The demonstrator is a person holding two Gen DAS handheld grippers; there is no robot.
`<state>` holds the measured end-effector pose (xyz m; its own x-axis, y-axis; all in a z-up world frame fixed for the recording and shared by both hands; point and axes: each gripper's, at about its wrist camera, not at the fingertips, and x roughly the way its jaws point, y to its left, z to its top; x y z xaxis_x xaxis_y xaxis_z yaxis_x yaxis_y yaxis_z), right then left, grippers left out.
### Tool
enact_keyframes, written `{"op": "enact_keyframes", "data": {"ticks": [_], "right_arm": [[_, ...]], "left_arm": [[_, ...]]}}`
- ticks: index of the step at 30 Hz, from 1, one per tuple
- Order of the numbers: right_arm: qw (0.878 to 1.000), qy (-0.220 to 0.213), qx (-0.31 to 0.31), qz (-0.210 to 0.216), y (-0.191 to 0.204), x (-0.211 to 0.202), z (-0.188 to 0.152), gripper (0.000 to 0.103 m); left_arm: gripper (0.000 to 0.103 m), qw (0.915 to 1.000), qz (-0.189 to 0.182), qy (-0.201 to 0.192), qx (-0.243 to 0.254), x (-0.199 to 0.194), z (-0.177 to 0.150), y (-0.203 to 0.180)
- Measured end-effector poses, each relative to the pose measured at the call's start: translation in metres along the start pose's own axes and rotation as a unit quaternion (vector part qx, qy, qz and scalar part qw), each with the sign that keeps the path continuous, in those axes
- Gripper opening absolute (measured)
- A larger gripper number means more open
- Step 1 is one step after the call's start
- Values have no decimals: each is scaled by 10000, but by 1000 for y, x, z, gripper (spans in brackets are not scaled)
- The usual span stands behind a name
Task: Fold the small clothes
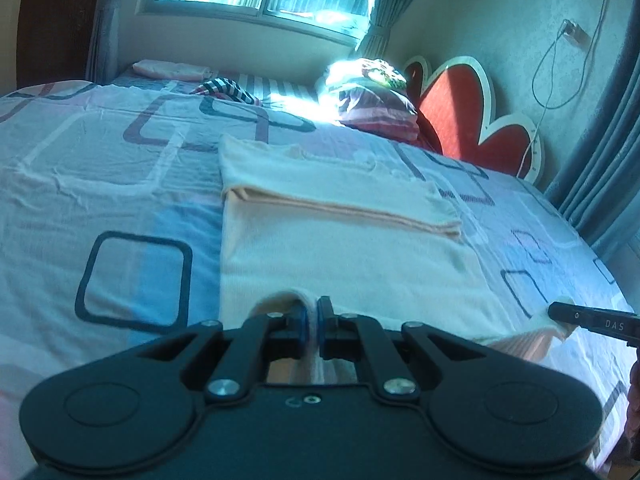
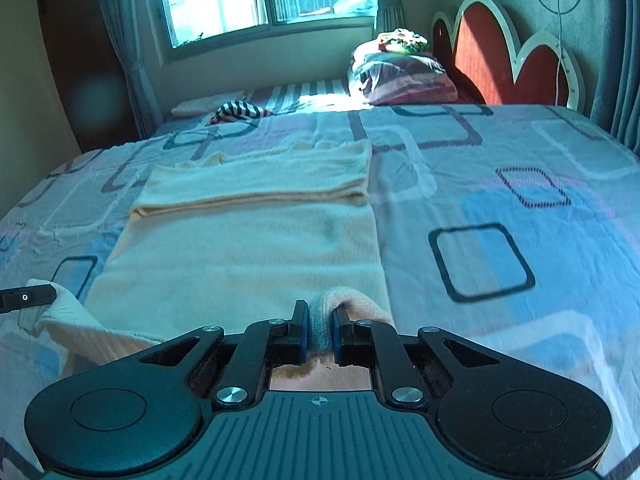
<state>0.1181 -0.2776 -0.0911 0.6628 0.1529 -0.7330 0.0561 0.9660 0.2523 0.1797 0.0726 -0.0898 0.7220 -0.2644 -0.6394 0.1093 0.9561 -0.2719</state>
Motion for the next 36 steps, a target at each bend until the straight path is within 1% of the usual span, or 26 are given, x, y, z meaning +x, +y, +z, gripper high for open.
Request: {"op": "enact_keyframes", "data": {"ticks": [3, 6, 9, 15, 19, 25, 27, 31, 32, 34, 35, 36], "right_arm": [[9998, -184, -46, 37, -1, 21, 26, 11], [9995, -319, 44, 72, -5, 44, 50, 11], [9992, -386, 95, 93, -8, 69, 71, 11], [9990, -410, 141, 96, -18, 119, 105, 10], [9987, -254, 399, 174, -32, 154, 125, 10], [9979, -92, 608, 193, -48, 198, 150, 10], [9975, -2, 680, 196, -52, 211, 156, 10], [9944, 310, 980, 232, -64, 238, 162, 11], [9941, 358, 1000, 235, -66, 242, 163, 11], [9938, 361, 1015, 269, -70, 245, 165, 12], [9939, 354, 1008, 269, -70, 246, 166, 18], [9942, 314, 999, 228, -71, 246, 168, 30]], "left_arm": [[4, 9998, 60, -152, -125, 16, 19, 2], [4, 9994, 127, -261, -195, 35, 39, 4], [4, 9987, 218, -362, -299, 57, 59, 8], [4, 9975, 386, -491, -335, 98, 91, 11], [4, 9967, 510, -508, -366, 126, 108, 15], [4, 9947, 675, -527, -569, 163, 133, 23], [4, 9942, 755, -474, -596, 176, 139, 25], [5, 9935, 924, -231, -627, 203, 145, 29], [6, 9930, 967, -168, -652, 209, 145, 31], [15, 9919, 1037, -53, -731, 217, 145, 36], [20, 9913, 1077, -25, -759, 219, 146, 38], [31, 9907, 1108, -17, -785, 221, 147, 41]]}}
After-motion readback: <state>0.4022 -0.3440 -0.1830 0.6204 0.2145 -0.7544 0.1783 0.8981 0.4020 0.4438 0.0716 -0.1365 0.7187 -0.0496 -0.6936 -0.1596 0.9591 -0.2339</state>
